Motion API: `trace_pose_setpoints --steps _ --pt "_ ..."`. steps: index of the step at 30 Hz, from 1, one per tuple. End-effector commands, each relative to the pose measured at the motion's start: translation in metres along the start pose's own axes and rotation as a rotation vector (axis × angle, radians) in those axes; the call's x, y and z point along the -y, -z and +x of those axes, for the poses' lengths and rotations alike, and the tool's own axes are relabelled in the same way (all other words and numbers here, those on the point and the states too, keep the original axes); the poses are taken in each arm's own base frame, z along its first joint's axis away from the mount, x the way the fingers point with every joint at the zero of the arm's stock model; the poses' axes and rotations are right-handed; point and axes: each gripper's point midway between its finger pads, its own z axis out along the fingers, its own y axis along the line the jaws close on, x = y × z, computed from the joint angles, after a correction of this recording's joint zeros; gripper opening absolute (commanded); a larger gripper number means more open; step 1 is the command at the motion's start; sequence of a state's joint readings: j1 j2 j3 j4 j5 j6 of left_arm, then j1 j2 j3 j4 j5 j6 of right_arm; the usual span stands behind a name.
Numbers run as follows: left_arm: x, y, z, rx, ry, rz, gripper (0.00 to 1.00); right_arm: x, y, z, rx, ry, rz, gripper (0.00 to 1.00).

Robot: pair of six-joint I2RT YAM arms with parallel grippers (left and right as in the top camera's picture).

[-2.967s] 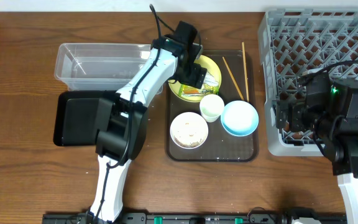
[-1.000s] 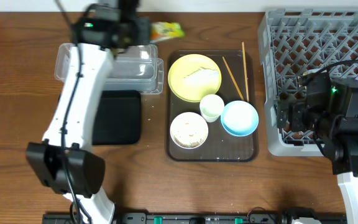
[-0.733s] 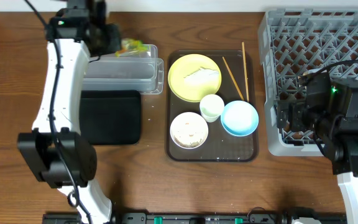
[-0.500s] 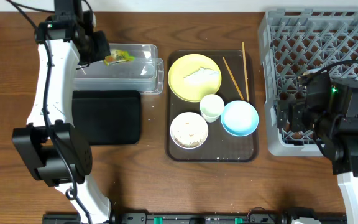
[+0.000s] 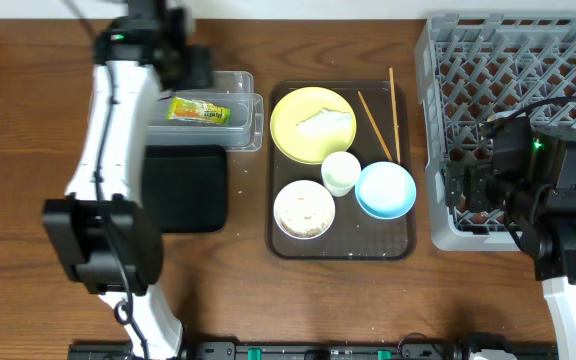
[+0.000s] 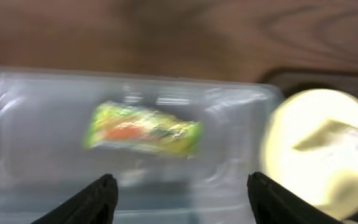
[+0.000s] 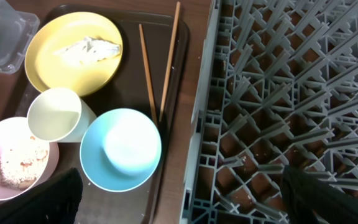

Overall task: Sort waste into correct bins and load items into the dishwasher rack
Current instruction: 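Reach left gripper back to yellow plate and grasp white tissue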

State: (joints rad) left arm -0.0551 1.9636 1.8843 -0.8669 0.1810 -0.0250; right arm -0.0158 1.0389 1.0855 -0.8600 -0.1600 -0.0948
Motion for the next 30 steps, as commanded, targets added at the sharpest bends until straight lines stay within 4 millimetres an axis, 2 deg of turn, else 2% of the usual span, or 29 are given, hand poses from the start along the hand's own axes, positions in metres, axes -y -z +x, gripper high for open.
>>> trace_pose_setpoints --steps 1,3,6,11,19,23,27,30 --pt "0.072 -0.015 0.004 -0.001 -0.191 0.088 0.71 -0.003 0.002 -0.005 0.01 -0.001 -0.003 0.99" --pt "0.101 -0.034 0.012 -0.013 -0.248 0.111 0.71 -0.003 0.002 -0.005 0.007 -0.002 -0.006 0.99" --pt "0.127 -0.068 0.025 -0.04 -0.304 0.118 0.71 -0.004 0.002 -0.003 0.0 -0.003 -0.011 0.99" --pt "0.151 -0.112 0.053 -0.102 -0.384 0.139 0.71 -0.005 0.002 0.002 -0.02 -0.006 -0.013 0.99" --pt "0.177 -0.145 0.087 -0.163 -0.529 0.166 0.72 -0.005 0.002 0.004 -0.029 -0.007 -0.013 0.99" --pt "0.18 -0.157 0.098 -0.187 -0.541 0.168 0.72 -0.005 0.002 0.008 -0.043 -0.009 -0.014 0.99" --pt "0.18 -0.16 0.098 -0.185 -0.541 0.168 0.59 -0.005 0.003 0.01 -0.051 -0.01 -0.015 0.99" --pt "0.18 -0.164 0.1 -0.184 -0.54 0.173 0.54 -0.005 0.003 0.01 -0.052 -0.011 -0.015 0.99"
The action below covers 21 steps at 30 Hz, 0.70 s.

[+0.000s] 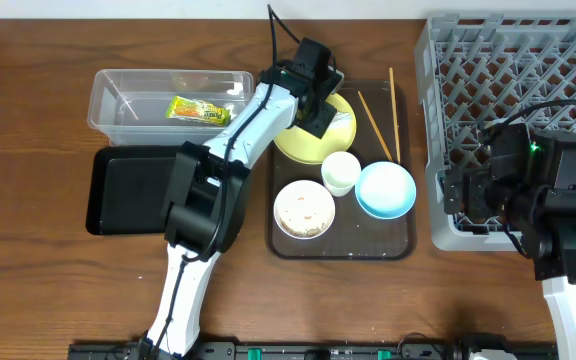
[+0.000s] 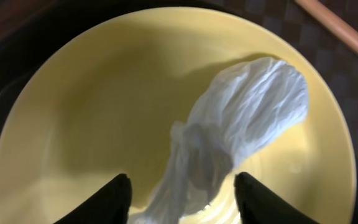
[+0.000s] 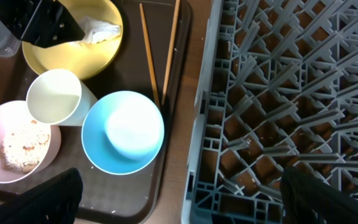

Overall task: Sort waste into correct bins and load items into the dishwasher rack
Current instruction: 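Reach left gripper back to yellow plate and grasp white tissue, then carry tissue with left gripper and release it into clear bin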

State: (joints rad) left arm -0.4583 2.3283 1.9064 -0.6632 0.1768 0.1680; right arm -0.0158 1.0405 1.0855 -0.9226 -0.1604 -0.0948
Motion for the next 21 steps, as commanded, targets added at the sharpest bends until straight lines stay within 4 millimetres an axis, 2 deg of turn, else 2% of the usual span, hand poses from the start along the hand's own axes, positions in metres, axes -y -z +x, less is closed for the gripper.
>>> trace_pose_setpoints --steps 1,5,7,11,14,15,18,21 --pt "-0.005 -0.009 0.004 -0.008 -0.007 -0.006 0.53 -0.004 0.003 -0.005 0.01 -0.001 -0.009 0.99" --pt "-0.005 -0.014 0.007 -0.019 -0.005 -0.002 0.41 -0.004 0.003 -0.004 0.004 -0.001 -0.009 0.99" --pt "-0.005 -0.016 0.008 -0.022 -0.001 -0.002 0.27 -0.004 0.003 -0.003 0.003 -0.001 -0.009 0.99" --pt "-0.005 -0.018 0.01 -0.027 0.007 -0.001 0.06 -0.004 0.003 -0.003 0.003 -0.001 -0.009 0.99" --pt "-0.006 -0.014 0.007 -0.019 0.026 -0.003 0.06 -0.004 0.003 -0.003 0.003 -0.002 -0.009 0.99" --pt "-0.006 -0.009 0.003 -0.006 0.032 -0.005 0.06 -0.004 0.003 -0.003 0.002 -0.002 -0.009 0.99" --pt "-0.013 0.03 -0.022 0.073 0.085 -0.018 0.06 -0.004 0.003 -0.002 0.0 -0.002 -0.01 0.99" --pt "-0.027 0.084 -0.045 0.181 0.129 -0.039 0.06 -0.004 0.003 -0.002 0.0 -0.002 -0.01 0.99"
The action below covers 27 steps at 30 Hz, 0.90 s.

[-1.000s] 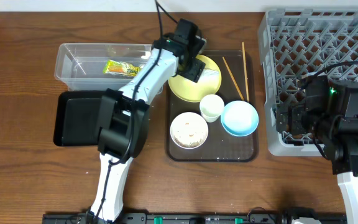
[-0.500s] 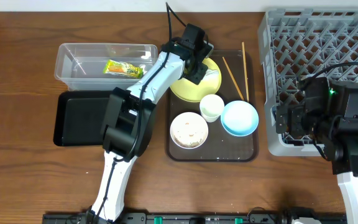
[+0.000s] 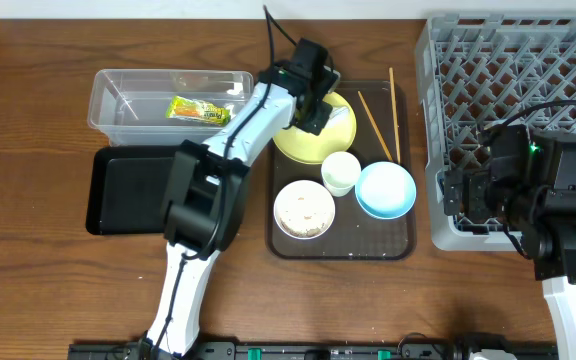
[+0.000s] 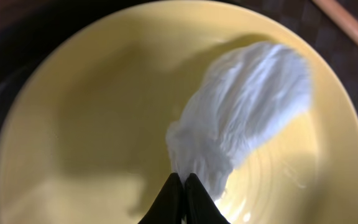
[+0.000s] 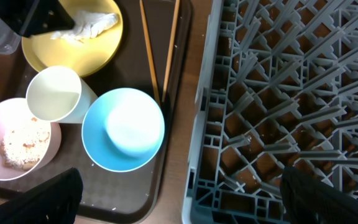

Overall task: Sort waste into correct bins and load items into the dishwasher rack
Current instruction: 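Carry tissue with left gripper and release it into clear bin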

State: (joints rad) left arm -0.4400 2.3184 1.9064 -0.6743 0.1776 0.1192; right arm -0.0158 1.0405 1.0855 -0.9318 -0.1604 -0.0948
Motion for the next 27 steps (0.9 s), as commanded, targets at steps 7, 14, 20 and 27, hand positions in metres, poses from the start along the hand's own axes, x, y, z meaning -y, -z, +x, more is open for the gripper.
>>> trace_pose_setpoints --steps 7,14,20,27 --pt "-0.074 0.172 -0.041 0.265 0.172 -0.101 0.06 -0.004 0.003 -0.005 0.009 -0.001 -0.009 0.99" --pt "-0.143 0.169 0.014 0.129 0.336 -0.153 0.06 -0.004 0.003 -0.005 0.009 -0.001 -0.01 0.99" --pt "-0.173 0.153 0.053 0.034 0.425 -0.164 0.06 -0.004 0.003 -0.005 0.009 -0.001 -0.009 0.99" --pt "-0.175 0.151 0.063 0.005 0.441 -0.161 0.24 -0.005 0.003 -0.005 0.01 -0.001 -0.013 0.99"
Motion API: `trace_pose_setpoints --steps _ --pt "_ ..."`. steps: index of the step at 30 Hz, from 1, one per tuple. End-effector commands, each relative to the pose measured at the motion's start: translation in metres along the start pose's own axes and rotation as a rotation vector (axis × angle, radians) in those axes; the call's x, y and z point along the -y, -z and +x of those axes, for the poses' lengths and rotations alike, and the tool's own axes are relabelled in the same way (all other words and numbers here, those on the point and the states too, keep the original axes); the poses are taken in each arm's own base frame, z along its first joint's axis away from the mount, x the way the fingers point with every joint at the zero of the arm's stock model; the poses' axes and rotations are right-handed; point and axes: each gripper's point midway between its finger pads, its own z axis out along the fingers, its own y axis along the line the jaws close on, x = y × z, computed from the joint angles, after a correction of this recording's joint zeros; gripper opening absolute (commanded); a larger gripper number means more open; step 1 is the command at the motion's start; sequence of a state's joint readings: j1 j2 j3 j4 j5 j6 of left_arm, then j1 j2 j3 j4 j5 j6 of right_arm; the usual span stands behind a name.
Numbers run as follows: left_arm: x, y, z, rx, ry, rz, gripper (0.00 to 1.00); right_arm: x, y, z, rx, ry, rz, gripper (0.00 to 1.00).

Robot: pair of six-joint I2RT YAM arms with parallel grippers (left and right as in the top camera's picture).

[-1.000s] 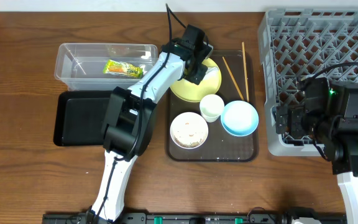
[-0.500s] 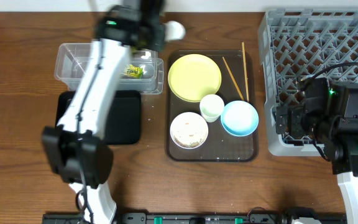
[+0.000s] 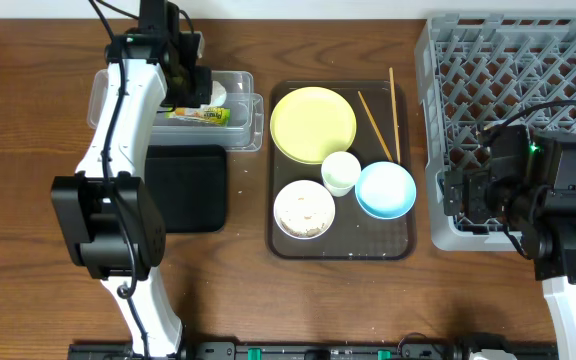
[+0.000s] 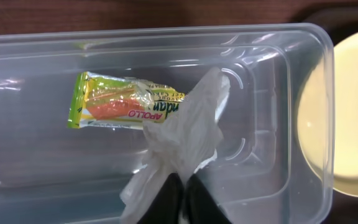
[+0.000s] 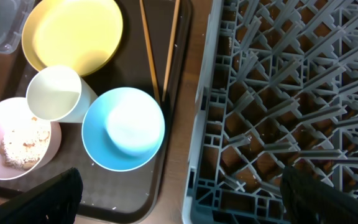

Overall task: Sort waste into correct bins and load items into the dishwasher rack
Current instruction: 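Carry tissue with left gripper and release it into clear bin, then move left gripper to pink rice bowl and grasp its rim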

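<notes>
My left gripper point(image 4: 180, 179) is shut on a crumpled white napkin point(image 4: 188, 121) over the clear plastic bin point(image 4: 272, 43). A green and orange wrapper point(image 4: 114, 109) lies in that bin, partly under the napkin. From overhead, the left gripper point(image 3: 208, 96) sits at the bin's right part. The yellow plate point(image 3: 313, 123) is bare. A white cup point(image 3: 341, 172), a blue bowl point(image 3: 385, 190), a pink bowl with food scraps point(image 3: 305, 210) and two chopsticks point(image 3: 393, 100) lie on the brown tray point(image 3: 290, 246). My right gripper point(image 5: 179, 205) is open above the grey rack's point(image 5: 291, 93) left edge.
A black tray bin point(image 3: 190, 190) lies in front of the clear bin point(image 3: 250, 140). The dishwasher rack point(image 3: 528, 60) fills the table's right side, and the right arm is above its near left corner.
My left gripper was shut on the napkin on the yellow plate. It is now over the clear bin with the napkin in it, and the plate is bare. The right arm has not moved.
My left gripper was open over the clear bin with the wrapper. Then it stood open around the napkin on the yellow plate, then shut on it. Now it holds the napkin over the clear bin. The right gripper stayed open by the rack.
</notes>
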State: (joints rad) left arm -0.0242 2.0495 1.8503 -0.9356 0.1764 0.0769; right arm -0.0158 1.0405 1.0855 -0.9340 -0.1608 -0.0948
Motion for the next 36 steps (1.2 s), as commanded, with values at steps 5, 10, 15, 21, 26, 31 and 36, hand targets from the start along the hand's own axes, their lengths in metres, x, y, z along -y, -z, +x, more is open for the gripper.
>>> trace_pose_setpoints --steps 5,10,15,21,26,31,36 --pt "0.003 0.026 0.002 0.004 0.01 -0.004 0.56 -0.004 0.003 -0.006 0.013 0.0 -0.012 0.99" --pt "0.021 0.083 0.003 0.065 0.001 0.063 0.58 -0.004 0.003 -0.007 0.018 0.001 -0.012 0.99" --pt "0.05 0.133 0.022 0.092 -0.011 0.19 0.58 -0.011 0.003 -0.008 0.022 0.001 -0.049 0.99" --pt "0.065 0.139 0.064 -0.056 -0.01 0.21 0.57 -0.012 0.003 -0.007 0.019 0.001 -0.056 0.99" --pt "0.091 0.128 0.093 -0.178 -0.02 0.226 0.56 -0.012 0.003 -0.007 0.018 0.001 -0.057 0.99" --pt "0.137 0.12 0.115 -0.232 -0.127 0.211 0.57 -0.012 0.003 -0.008 0.022 0.001 -0.057 0.99" --pt "0.183 0.091 0.145 -0.245 -0.248 0.121 0.49 -0.012 0.003 -0.008 0.022 0.001 -0.057 0.99"
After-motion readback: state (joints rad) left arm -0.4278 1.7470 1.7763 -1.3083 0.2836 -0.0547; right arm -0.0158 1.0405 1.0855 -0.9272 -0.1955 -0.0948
